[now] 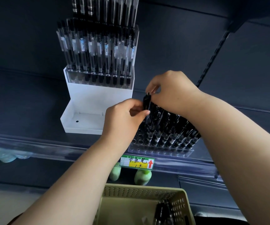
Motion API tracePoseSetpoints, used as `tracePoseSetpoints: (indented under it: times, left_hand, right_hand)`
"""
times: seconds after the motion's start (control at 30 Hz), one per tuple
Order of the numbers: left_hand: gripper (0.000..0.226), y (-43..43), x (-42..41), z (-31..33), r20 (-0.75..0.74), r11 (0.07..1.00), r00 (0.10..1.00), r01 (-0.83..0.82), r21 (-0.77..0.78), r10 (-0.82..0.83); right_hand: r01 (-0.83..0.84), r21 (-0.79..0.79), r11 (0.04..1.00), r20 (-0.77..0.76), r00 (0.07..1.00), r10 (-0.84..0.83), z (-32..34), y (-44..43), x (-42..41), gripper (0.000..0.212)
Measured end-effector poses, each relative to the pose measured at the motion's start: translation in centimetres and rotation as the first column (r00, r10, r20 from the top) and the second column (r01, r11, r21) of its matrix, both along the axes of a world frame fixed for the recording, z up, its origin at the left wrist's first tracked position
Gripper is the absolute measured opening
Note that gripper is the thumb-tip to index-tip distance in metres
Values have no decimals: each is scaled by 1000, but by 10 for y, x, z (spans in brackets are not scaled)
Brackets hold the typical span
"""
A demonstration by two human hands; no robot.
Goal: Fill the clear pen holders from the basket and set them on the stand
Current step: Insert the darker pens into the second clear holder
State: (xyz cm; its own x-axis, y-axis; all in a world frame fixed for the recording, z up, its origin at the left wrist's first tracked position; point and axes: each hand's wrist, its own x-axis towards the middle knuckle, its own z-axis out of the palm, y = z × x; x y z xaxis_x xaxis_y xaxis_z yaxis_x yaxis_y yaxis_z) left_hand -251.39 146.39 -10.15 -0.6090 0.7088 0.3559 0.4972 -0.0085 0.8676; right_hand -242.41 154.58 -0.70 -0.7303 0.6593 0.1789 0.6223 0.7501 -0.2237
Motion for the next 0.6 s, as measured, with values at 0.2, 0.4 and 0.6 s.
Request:
tracePoseSetpoints:
  times: [0.2, 0.4, 0.6]
  left_hand:
    - [11, 5, 1, -14, -95, 984, 995, 22, -179, -40]
    - [11, 9, 2, -16, -82, 979, 996, 5, -202, -22]
    - [12, 2, 2, -23, -110, 957, 993, 11, -290, -44]
  right_hand:
    - [21, -3, 1000, -72, 997, -21, -1, 3, 6, 13]
    - [17, -13, 1000, -87, 996, -18, -3, 0, 9, 13]
    - [17, -3, 1000, -135, 991, -17, 0, -9, 20, 14]
